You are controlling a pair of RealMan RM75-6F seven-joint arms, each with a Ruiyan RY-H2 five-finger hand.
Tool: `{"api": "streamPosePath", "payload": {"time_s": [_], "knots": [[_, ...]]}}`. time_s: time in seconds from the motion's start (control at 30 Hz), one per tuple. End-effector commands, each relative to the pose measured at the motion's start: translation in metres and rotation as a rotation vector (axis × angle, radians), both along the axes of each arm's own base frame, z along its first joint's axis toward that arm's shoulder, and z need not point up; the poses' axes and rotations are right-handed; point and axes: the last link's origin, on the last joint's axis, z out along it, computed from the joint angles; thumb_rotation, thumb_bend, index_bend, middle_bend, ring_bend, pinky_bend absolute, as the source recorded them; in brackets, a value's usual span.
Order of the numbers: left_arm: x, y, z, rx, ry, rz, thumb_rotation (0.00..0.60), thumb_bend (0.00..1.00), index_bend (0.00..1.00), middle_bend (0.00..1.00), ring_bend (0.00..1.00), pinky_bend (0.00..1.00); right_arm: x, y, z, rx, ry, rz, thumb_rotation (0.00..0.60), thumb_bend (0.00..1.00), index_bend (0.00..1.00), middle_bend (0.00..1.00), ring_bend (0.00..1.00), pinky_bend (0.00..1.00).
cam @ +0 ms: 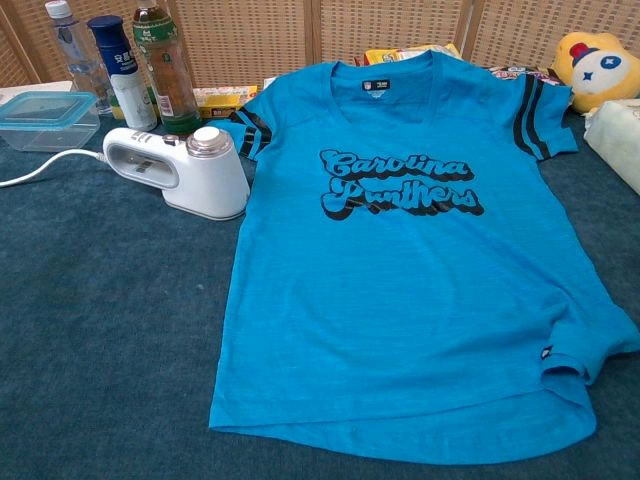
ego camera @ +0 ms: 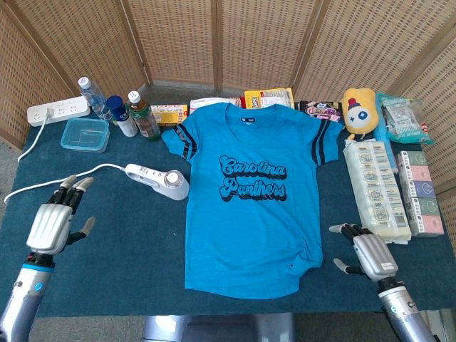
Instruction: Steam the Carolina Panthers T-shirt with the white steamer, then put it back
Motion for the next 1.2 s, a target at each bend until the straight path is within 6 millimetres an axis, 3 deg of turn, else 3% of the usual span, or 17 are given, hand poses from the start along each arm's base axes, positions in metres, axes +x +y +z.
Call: {"api": "streamPosePath", "payload": {"time_s": [0.03, 0.1, 0.23, 0.3, 0.53, 1.2], "knots": [[-0.021, -0.041, 0.018, 0.046, -0.021, 0.05, 0.526, 0.37, 0.17, 0.27, 0.16, 0.32, -0.008, 0.003, 0.015, -0.083, -0.019, -0.017, 0.6, 0.32, 0.37, 0.35, 0.34, 0.37], [-0.031, -0.055, 0.023, 0.073, -0.026, 0.078, 0.526, 0.37, 0.21, 0.31, 0.19, 0.34, -0.011, 0.004, 0.02, -0.13, -0.016, -0.017, 0.6, 0.33, 0.39, 0.37, 0.37, 0.39], [-0.044, -0.072, 0.029, 0.121, -0.049, 0.107, 0.532, 0.37, 0.39, 0.43, 0.27, 0.38, -0.014, 0.008, 0.026, -0.181, 0.012, -0.008, 0.6, 0.35, 0.47, 0.43, 0.46, 0.52], [-0.05, -0.08, 0.031, 0.141, -0.054, 0.119, 0.54, 0.37, 0.4, 0.45, 0.3, 0.4, -0.016, 0.011, 0.028, -0.196, 0.026, -0.008, 0.6, 0.36, 0.5, 0.46, 0.49, 0.56], [-0.068, -0.111, 0.038, 0.166, -0.034, 0.201, 0.542, 0.37, 0.4, 0.46, 0.31, 0.41, -0.022, 0.029, 0.037, -0.259, 0.058, -0.042, 0.6, 0.37, 0.55, 0.53, 0.55, 0.59], [-0.08, -0.103, 0.04, 0.149, 0.017, 0.288, 0.538, 0.37, 0.4, 0.46, 0.31, 0.39, -0.025, 0.032, 0.042, -0.247, 0.074, -0.083, 0.6, 0.37, 0.55, 0.53, 0.54, 0.58]]}}
